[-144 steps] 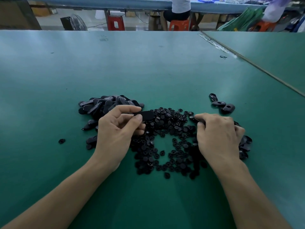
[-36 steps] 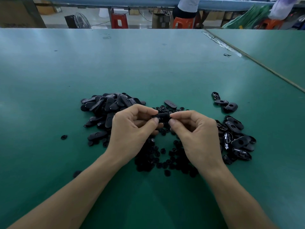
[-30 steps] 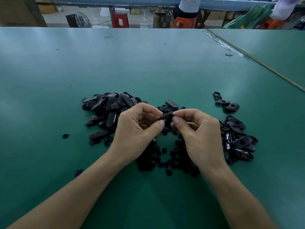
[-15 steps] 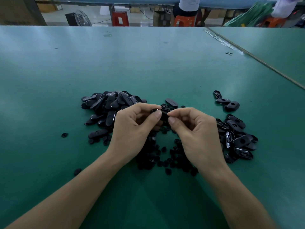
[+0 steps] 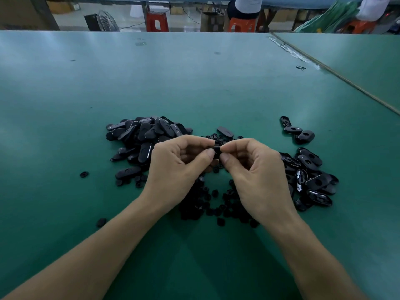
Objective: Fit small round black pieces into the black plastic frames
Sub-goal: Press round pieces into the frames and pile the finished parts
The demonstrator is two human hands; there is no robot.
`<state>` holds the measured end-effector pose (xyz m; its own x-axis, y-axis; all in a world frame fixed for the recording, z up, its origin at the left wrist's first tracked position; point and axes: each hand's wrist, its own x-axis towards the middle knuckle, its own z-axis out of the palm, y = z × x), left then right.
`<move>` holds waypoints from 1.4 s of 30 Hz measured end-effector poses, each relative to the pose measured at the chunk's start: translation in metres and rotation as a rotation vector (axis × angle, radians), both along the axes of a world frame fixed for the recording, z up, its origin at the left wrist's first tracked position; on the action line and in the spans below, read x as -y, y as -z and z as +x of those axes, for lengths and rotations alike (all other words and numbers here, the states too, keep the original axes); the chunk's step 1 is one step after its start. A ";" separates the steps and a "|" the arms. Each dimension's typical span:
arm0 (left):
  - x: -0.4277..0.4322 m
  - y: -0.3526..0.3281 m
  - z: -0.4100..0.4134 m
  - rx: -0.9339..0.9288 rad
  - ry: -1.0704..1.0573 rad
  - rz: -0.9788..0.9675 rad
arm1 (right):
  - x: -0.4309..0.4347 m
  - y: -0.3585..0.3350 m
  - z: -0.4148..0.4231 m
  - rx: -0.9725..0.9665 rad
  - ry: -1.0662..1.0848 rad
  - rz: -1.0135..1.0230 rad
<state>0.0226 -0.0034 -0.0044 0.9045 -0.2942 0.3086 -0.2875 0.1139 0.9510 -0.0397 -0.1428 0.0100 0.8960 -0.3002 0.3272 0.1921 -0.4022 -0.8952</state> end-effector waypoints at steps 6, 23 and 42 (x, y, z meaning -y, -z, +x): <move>0.002 0.001 -0.001 0.011 0.007 0.049 | -0.001 -0.001 -0.001 -0.004 -0.005 -0.051; 0.004 0.001 0.000 0.103 -0.055 0.163 | -0.011 -0.003 -0.003 0.070 0.128 -0.150; 0.000 0.000 0.002 0.014 0.023 0.082 | 0.013 0.000 0.004 -0.046 -0.020 0.057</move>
<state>0.0248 -0.0039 -0.0048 0.8931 -0.3393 0.2954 -0.2992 0.0423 0.9533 -0.0356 -0.1556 0.0096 0.9157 -0.2990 0.2683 0.1577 -0.3467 -0.9246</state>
